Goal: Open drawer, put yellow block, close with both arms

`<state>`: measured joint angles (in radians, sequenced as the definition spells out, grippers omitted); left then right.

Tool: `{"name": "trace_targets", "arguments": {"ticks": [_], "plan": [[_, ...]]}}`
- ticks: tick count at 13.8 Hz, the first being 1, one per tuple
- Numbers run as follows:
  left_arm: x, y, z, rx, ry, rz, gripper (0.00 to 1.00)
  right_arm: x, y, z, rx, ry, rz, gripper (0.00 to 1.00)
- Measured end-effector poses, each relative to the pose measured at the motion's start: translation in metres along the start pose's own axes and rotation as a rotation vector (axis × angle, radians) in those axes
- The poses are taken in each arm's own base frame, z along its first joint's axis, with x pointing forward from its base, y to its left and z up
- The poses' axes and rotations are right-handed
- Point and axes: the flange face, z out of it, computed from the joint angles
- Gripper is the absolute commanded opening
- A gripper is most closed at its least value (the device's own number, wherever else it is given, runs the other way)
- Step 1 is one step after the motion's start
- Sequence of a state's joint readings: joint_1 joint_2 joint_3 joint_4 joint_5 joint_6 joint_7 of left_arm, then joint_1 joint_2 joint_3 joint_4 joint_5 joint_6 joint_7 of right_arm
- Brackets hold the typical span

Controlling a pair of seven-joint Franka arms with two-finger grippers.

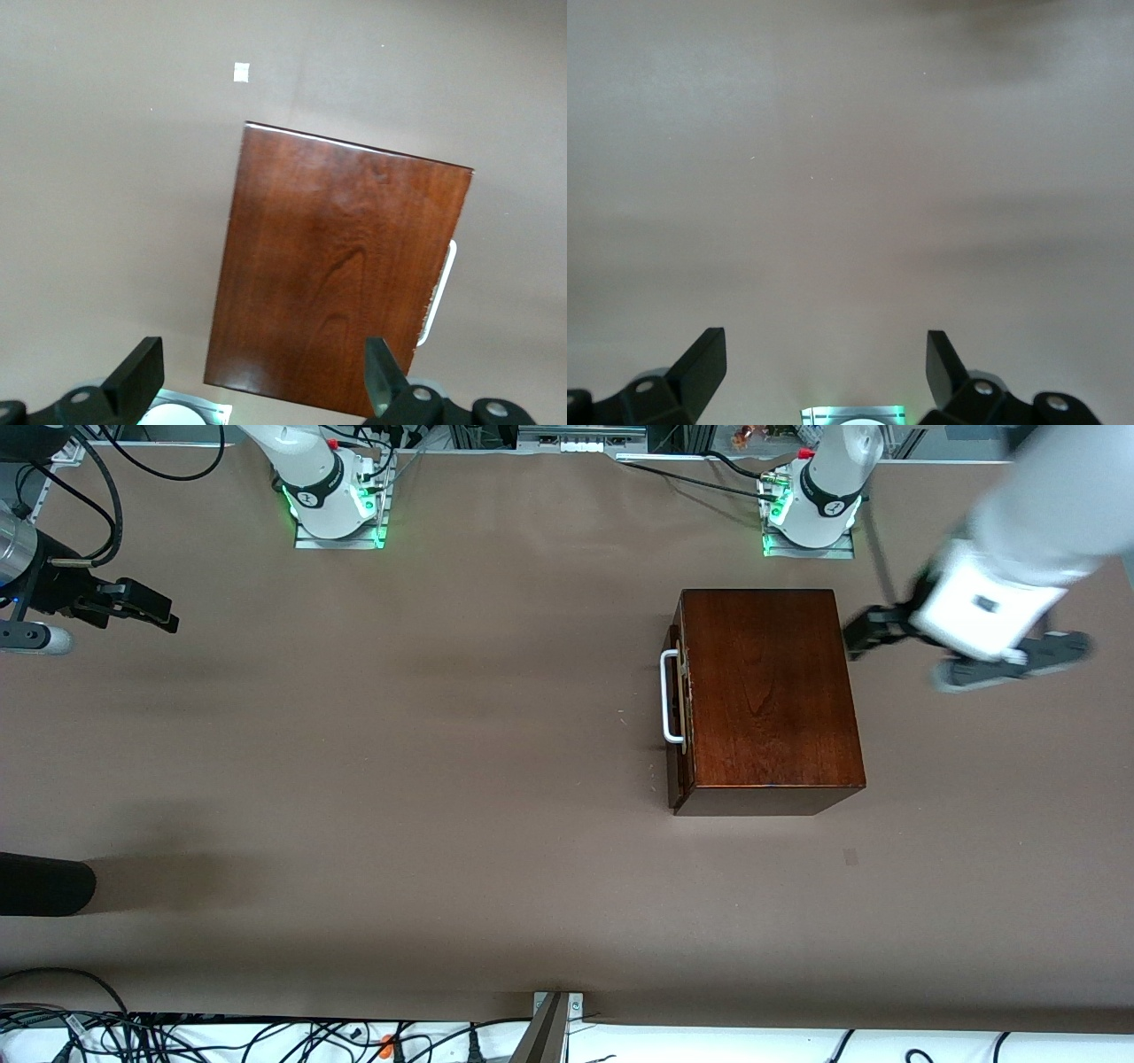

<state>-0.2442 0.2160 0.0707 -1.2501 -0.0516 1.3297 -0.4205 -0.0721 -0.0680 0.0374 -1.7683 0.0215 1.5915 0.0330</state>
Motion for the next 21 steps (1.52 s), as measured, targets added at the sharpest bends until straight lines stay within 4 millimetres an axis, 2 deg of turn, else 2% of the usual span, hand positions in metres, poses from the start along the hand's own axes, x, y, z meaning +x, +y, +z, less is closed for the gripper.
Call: {"name": "trace_targets", "arguments": {"ticks": [2, 3, 5, 10, 13, 21], "plan": [[0.019, -0.054, 0.005, -0.055, 0.015, 0.01, 1.0, 0.0, 0.0, -0.001, 0.0, 0.003, 0.0, 1.0], [0.022, -0.074, 0.012, -0.073, 0.03, 0.019, 1.0, 0.0, 0.0, -0.002, 0.0, 0.005, -0.001, 1.0], [0.016, -0.093, 0.026, -0.091, 0.03, 0.022, 1.0, 0.0, -0.001, -0.003, 0.0, 0.007, -0.001, 1.0], [-0.001, -0.086, 0.022, -0.101, 0.039, 0.053, 1.0, 0.0, -0.001, -0.003, 0.0, 0.007, 0.0, 1.0], [-0.008, -0.084, 0.017, -0.08, 0.04, 0.161, 1.0, 0.0, -0.001, -0.003, 0.0, 0.007, 0.001, 1.0], [-0.009, -0.086, 0.018, 0.027, 0.049, 0.203, 1.0, 0.0, -0.001, -0.003, 0.0, 0.005, 0.003, 1.0]]}}
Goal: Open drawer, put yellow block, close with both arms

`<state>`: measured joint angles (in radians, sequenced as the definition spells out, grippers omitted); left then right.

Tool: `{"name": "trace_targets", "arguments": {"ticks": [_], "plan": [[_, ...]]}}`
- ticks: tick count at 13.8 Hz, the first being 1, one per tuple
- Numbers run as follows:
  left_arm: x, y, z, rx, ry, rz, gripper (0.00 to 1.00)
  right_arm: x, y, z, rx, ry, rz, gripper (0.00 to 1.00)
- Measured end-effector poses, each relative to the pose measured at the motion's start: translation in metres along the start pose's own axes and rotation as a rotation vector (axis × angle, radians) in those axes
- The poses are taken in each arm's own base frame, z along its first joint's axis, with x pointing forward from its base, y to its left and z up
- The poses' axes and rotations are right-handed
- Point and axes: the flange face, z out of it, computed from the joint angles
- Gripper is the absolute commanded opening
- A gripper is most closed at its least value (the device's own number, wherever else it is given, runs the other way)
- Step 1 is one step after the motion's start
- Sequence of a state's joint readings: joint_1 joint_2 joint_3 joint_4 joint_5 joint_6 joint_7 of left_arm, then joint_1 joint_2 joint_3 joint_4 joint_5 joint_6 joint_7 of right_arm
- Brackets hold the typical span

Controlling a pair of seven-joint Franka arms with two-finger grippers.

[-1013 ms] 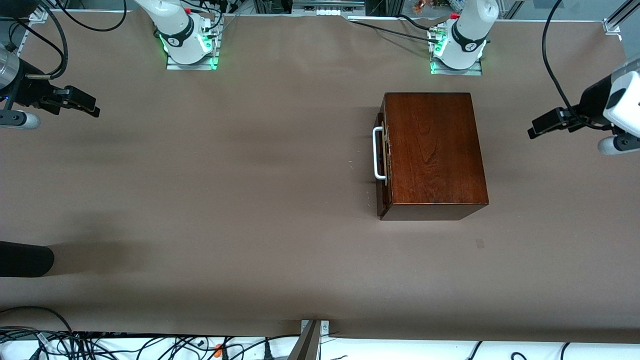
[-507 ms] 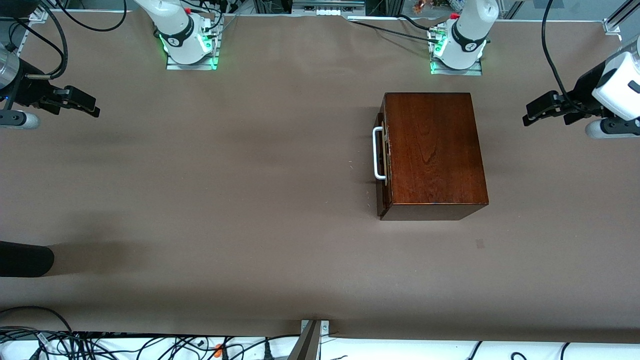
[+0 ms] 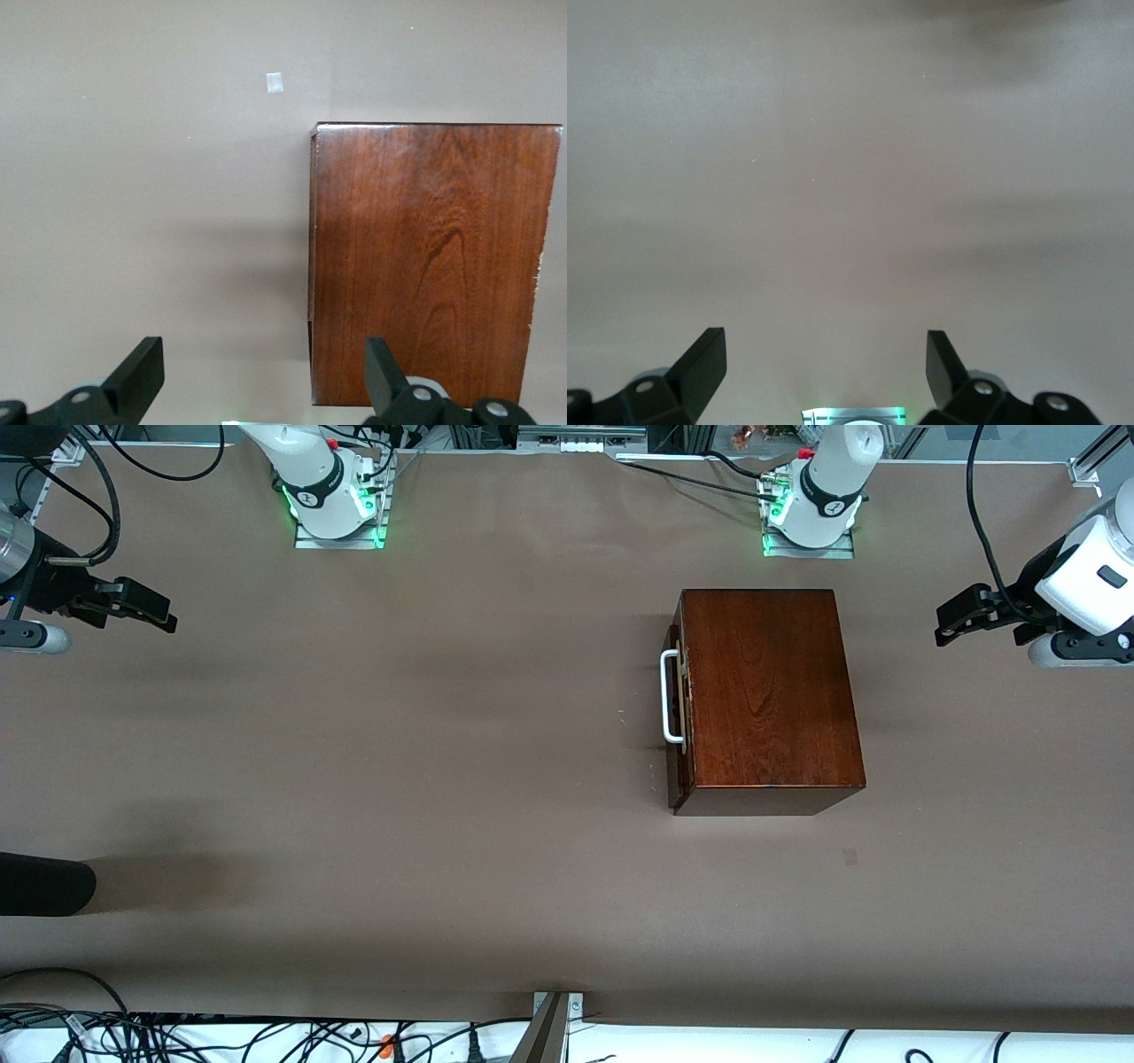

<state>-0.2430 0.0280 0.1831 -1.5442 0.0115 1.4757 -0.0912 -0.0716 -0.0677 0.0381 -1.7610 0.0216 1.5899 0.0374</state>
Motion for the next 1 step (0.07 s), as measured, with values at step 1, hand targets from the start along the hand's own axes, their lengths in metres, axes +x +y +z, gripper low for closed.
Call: {"name": "trace_targets", "arguments": {"ticks": [1], "plan": [[-0.0002, -0.0006, 0.0, 0.005, -0.001, 0.0, 1.0, 0.0, 0.0, 0.0, 0.0, 0.0, 0.0, 1.0]]}}
